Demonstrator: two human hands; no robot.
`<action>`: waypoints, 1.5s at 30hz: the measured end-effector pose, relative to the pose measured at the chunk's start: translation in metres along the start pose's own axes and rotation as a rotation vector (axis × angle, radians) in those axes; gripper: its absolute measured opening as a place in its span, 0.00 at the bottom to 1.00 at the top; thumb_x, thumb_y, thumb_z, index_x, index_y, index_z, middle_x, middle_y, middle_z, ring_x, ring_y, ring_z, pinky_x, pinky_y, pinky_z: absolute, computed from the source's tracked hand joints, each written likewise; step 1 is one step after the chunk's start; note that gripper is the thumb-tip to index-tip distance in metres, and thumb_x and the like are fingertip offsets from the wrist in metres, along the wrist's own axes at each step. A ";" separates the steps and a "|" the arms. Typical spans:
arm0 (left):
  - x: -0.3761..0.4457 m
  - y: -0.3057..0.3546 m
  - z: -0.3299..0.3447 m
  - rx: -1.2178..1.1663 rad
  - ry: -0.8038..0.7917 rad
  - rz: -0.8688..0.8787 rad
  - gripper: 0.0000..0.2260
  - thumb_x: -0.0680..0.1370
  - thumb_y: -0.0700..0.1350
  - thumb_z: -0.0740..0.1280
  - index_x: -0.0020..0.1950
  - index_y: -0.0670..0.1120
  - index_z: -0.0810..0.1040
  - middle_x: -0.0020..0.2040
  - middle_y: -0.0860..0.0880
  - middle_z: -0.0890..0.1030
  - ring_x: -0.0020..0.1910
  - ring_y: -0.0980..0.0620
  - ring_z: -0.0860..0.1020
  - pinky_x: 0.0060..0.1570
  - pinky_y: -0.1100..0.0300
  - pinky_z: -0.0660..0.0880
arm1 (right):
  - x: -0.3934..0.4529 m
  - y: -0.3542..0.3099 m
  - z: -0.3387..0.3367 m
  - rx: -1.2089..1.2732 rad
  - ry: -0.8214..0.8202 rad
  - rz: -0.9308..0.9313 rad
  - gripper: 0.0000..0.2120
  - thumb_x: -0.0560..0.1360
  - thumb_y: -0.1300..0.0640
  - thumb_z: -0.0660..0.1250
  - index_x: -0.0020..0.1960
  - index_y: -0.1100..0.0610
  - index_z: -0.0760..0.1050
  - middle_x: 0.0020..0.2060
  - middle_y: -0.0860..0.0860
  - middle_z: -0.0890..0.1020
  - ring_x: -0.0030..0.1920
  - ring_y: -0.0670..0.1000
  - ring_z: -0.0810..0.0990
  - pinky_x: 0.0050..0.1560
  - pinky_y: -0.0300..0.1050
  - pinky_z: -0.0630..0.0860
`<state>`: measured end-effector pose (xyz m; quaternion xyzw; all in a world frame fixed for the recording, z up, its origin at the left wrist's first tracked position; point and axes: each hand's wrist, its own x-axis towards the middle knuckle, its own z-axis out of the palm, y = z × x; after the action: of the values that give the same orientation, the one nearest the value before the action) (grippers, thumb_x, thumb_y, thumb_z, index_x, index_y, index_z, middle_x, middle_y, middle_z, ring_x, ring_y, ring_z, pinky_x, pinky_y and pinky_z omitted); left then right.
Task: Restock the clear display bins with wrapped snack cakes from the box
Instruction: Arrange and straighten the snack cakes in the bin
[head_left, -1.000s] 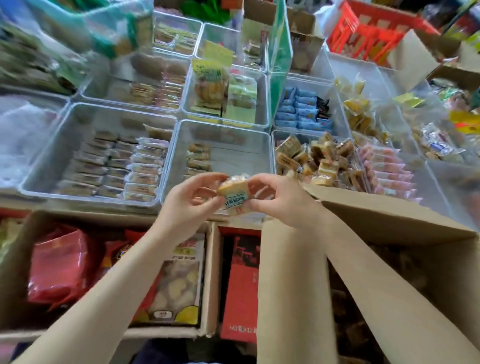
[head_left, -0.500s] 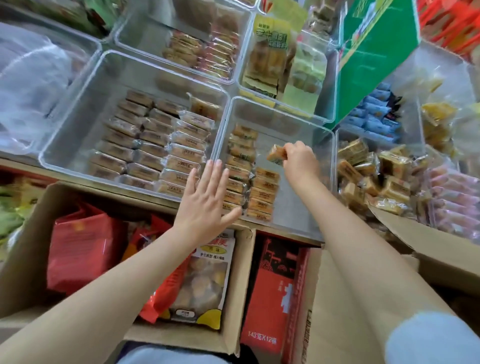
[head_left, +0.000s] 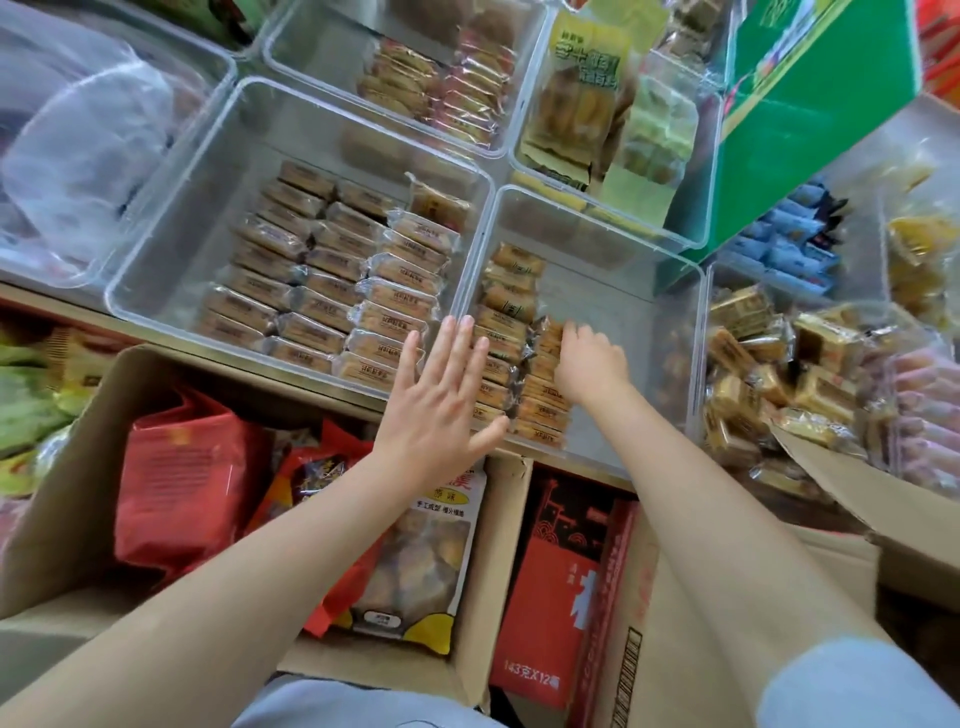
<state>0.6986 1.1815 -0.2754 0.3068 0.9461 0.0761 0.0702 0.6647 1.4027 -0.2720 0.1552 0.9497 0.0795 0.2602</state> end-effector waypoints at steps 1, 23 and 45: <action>0.000 0.001 -0.002 0.009 -0.024 -0.001 0.39 0.80 0.69 0.41 0.82 0.43 0.42 0.82 0.41 0.39 0.81 0.44 0.36 0.78 0.40 0.39 | -0.006 0.002 -0.004 0.009 -0.006 0.000 0.27 0.79 0.60 0.59 0.77 0.62 0.58 0.69 0.58 0.70 0.67 0.59 0.70 0.64 0.54 0.70; -0.105 0.300 -0.046 -1.309 -0.265 -0.056 0.37 0.75 0.58 0.70 0.81 0.61 0.55 0.79 0.59 0.59 0.76 0.61 0.59 0.77 0.48 0.60 | -0.291 0.278 0.087 0.466 0.350 0.195 0.09 0.81 0.54 0.62 0.51 0.57 0.78 0.45 0.54 0.82 0.46 0.57 0.80 0.40 0.44 0.69; -0.109 0.309 -0.034 -1.402 -0.137 -0.184 0.34 0.69 0.65 0.67 0.75 0.67 0.65 0.75 0.61 0.68 0.73 0.57 0.67 0.71 0.43 0.70 | -0.231 0.293 0.201 0.579 -0.072 0.013 0.11 0.77 0.57 0.68 0.58 0.57 0.73 0.50 0.56 0.81 0.50 0.58 0.81 0.47 0.50 0.77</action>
<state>0.9563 1.3610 -0.1752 0.1124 0.6899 0.6413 0.3164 1.0317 1.6139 -0.2670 0.2317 0.9220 -0.1991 0.2381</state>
